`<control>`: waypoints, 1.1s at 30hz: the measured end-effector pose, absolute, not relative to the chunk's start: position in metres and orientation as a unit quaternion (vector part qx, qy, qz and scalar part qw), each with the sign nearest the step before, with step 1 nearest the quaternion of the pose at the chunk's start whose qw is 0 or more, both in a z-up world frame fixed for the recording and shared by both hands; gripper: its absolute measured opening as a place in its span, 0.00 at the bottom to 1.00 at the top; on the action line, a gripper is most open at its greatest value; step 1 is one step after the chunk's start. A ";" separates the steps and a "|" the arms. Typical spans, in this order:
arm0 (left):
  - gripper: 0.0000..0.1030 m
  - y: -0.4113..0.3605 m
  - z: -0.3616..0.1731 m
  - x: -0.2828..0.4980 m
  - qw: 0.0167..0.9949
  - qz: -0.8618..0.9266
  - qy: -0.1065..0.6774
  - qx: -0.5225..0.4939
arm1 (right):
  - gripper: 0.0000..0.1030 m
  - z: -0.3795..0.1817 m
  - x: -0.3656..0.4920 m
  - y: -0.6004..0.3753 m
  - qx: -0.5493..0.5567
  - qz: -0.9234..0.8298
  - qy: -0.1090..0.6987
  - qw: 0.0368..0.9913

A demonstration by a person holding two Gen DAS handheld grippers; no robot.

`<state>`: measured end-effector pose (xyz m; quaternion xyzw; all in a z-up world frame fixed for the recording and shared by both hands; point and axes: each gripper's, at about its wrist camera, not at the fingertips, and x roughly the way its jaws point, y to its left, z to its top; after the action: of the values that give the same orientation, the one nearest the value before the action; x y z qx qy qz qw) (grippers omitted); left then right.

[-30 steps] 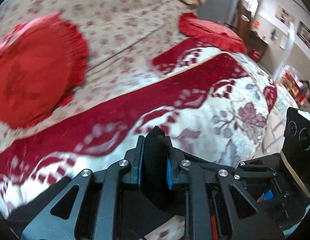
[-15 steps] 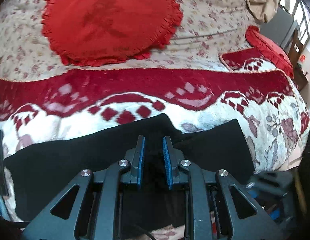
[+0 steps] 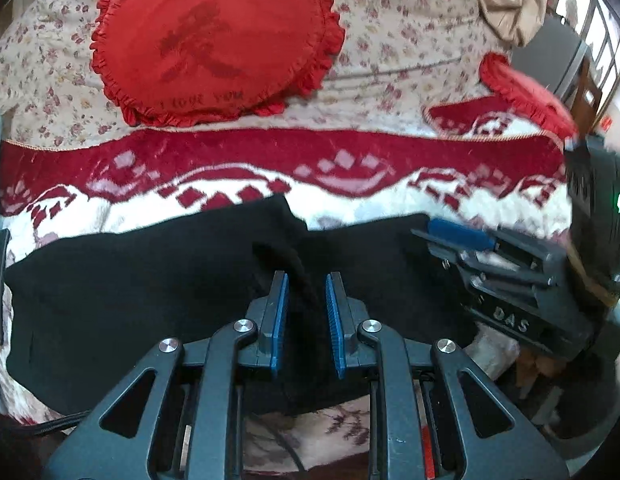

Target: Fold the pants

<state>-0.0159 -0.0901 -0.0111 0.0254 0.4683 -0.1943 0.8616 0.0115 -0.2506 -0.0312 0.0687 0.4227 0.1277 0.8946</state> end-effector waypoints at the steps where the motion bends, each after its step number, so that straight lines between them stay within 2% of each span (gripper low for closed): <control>1: 0.16 -0.092 -0.018 -0.014 0.862 -0.182 0.471 0.036 | 0.36 -0.036 0.018 -0.247 0.053 0.121 0.430 0.893; 5: 0.17 -0.088 -0.041 -0.002 0.857 -0.152 0.492 0.032 | 0.36 -0.049 0.032 -0.241 0.033 0.116 0.439 0.891; 8: 0.23 -0.082 -0.042 -0.001 0.857 -0.149 0.492 0.020 | 0.36 -0.046 0.034 -0.244 0.036 0.121 0.441 0.889; 16: 0.23 -0.078 -0.043 -0.007 0.854 -0.151 0.498 0.006 | 0.36 -0.018 -0.013 -0.240 0.040 0.156 0.426 0.890; 27: 0.25 -0.080 -0.045 -0.012 0.860 -0.143 0.489 0.012 | 0.36 -0.050 -0.050 -0.234 0.022 0.147 0.469 0.871; 33: 0.25 -0.080 -0.043 -0.014 0.859 -0.142 0.491 0.015 | 0.36 -0.034 -0.051 -0.233 0.015 0.144 0.462 0.875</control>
<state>-0.0137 -0.0796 -0.0435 0.0147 0.4913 -0.1416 0.8593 -0.0512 -0.2334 -0.0340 0.0150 0.4619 0.1441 0.8750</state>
